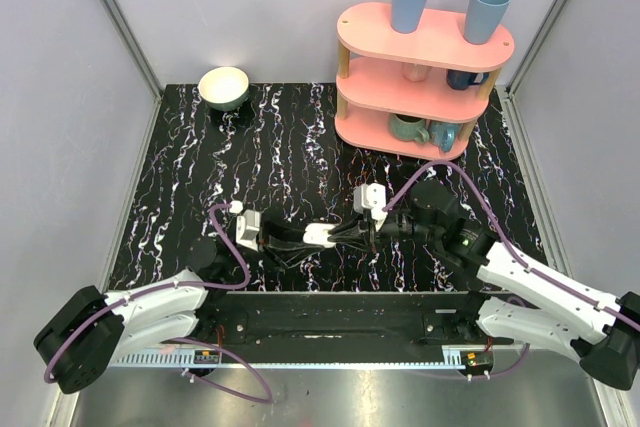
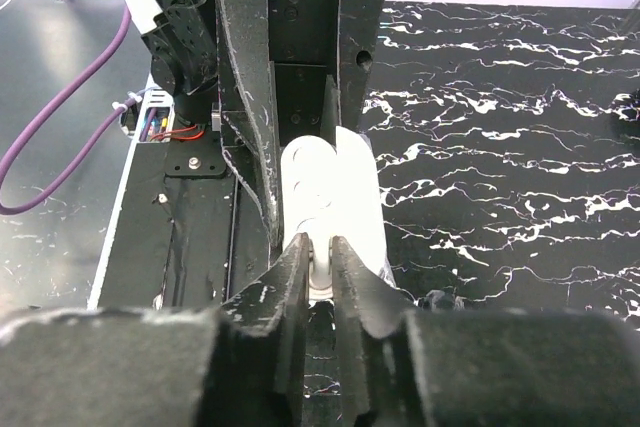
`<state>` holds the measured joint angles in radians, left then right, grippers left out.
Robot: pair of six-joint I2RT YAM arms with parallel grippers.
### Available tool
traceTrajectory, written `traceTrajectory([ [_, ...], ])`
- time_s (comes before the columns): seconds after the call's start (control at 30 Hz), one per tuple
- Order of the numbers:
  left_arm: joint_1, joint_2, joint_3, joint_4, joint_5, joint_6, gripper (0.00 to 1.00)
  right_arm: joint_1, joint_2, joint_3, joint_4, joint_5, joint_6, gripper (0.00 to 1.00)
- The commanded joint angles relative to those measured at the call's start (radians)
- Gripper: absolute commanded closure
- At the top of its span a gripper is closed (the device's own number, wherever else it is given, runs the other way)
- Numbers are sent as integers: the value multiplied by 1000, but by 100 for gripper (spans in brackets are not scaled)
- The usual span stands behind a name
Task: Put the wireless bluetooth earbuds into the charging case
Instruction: Insert the right earbud into the right side groove of the charging case, then close the charging case with the earbuds.
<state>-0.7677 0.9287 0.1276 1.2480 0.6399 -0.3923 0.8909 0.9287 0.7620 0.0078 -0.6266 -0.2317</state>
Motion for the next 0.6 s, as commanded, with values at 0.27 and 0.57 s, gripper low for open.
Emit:
traceTrajectory([
  [0.27, -5, -16, -3, 381, -22, 7, 100, 3, -91, -26, 69, 79, -17, 67],
  [0.57, -4, -13, -11, 378, -26, 9, 100, 3, -145, -50, 130, 102, 23, 64],
])
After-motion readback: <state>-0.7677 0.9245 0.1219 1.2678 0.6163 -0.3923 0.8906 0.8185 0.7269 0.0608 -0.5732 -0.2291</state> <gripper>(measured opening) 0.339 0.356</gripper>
